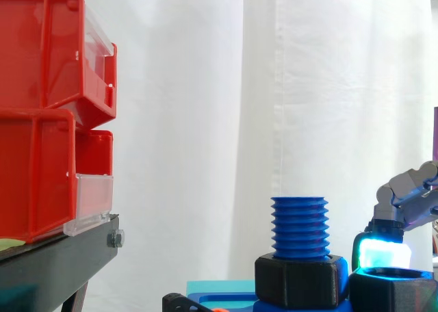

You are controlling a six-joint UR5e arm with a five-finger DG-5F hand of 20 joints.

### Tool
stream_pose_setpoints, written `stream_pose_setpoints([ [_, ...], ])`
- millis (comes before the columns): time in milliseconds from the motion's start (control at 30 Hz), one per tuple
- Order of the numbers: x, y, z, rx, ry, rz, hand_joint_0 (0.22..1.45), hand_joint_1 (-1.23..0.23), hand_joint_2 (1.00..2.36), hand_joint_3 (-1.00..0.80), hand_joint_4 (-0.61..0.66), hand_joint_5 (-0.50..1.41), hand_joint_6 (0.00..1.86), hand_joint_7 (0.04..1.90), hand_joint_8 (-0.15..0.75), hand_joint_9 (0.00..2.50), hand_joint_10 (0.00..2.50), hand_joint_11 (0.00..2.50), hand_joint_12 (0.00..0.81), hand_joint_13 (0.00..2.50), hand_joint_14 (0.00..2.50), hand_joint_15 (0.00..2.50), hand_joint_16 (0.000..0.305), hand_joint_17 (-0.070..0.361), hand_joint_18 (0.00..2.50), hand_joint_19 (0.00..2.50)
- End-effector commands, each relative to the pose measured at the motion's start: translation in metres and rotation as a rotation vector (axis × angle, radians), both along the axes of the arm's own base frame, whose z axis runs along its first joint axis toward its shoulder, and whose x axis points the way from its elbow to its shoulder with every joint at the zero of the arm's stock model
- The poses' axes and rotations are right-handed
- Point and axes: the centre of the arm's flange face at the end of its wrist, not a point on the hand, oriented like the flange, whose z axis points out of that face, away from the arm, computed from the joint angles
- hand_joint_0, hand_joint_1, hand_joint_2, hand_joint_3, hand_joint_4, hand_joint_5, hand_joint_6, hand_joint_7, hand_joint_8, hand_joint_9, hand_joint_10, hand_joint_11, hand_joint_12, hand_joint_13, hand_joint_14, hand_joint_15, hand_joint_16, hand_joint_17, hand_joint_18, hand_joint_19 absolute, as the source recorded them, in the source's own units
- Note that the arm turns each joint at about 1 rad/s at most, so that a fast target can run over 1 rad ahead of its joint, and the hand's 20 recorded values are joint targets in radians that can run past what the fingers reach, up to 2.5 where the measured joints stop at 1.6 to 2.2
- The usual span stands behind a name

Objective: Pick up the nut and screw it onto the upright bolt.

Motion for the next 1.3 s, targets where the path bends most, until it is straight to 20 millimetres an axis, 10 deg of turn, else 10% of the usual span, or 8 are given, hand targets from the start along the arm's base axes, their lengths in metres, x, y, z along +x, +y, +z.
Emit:
stream_pose_setpoints([
  [0,-0.0002,-0.0003,-0.0001,-0.001,0.001,-0.001,0.33,-0.65,1.0,-0.5,0.28,-0.24,0.5,1.01,0.319,0.25,0.0,0.12,0.423,0.29,0.0,0.0,0.059,0.134,0.24,0.0],
  [1267,0.0046,0.0007,0.0032,0.0,-0.033,-0.007,0.31,-0.6,1.0,-0.5,0.32,-0.24,0.5,1.03,0.335,0.26,0.0,0.14,0.441,0.31,0.0,0.0,0.064,0.143,0.3,0.0],
])
